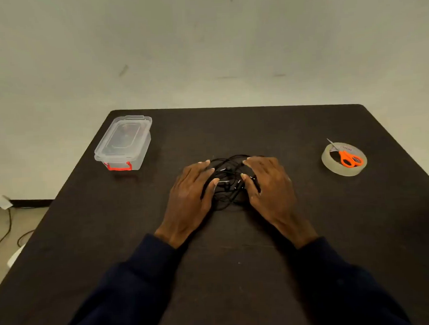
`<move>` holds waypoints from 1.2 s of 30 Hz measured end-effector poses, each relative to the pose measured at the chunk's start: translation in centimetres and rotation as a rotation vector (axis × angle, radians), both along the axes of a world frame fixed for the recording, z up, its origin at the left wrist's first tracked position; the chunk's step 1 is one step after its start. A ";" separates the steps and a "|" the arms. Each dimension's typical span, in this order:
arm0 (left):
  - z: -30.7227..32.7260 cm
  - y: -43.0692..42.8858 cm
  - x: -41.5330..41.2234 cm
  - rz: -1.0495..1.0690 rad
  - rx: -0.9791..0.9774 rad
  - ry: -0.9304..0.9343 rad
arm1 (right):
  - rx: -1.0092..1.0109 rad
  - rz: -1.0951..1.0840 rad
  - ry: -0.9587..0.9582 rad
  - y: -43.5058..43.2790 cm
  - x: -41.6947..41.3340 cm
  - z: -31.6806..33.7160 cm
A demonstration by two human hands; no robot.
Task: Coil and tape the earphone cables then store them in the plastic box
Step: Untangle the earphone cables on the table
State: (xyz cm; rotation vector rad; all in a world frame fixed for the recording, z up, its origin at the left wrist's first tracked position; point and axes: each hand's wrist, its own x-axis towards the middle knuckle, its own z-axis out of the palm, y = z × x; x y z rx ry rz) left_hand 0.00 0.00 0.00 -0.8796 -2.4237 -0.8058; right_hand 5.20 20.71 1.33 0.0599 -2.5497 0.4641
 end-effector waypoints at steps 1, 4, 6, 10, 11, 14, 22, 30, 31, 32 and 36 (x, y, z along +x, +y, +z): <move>-0.2 0.0 -0.3 -0.009 0.028 -0.010 | -0.015 0.007 0.015 0.1 -0.2 -0.2; -0.3 -0.2 -0.7 0.024 0.084 -0.115 | -0.031 0.019 0.027 -0.2 -0.3 -0.6; -0.7 -0.3 -0.9 0.011 0.116 -0.188 | -0.036 0.051 0.021 -0.5 -0.3 -1.0; -1.1 -0.4 -1.3 -0.010 0.155 -0.249 | -0.042 0.057 0.021 -0.4 -0.2 -1.1; -1.1 -0.4 -1.4 -0.021 0.166 -0.250 | -0.041 0.055 0.022 -0.5 -0.2 -1.1; -1.3 -0.4 -1.5 -0.056 0.203 -0.251 | -0.044 0.051 0.020 -0.5 -0.1 -1.1; -1.8 -0.8 -2.1 0.119 0.289 -0.359 | -0.108 -0.066 0.003 0.0 0.2 -1.3; -2.5 -0.6 -2.9 0.028 0.291 -0.351 | -0.190 -0.054 -0.111 1.1 -0.3 -2.0; -2.4 -0.5 -3.1 0.026 0.298 -0.361 | -0.203 -0.049 -0.104 1.0 -0.5 -2.0; -2.3 -0.2 -3.5 0.027 0.298 -0.372 | -0.213 -0.046 -0.097 1.0 -0.8 -2.0; -1.6 0.9 -4.5 0.048 0.310 -0.424 | -0.217 -0.033 -0.100 1.1 -2.3 -1.7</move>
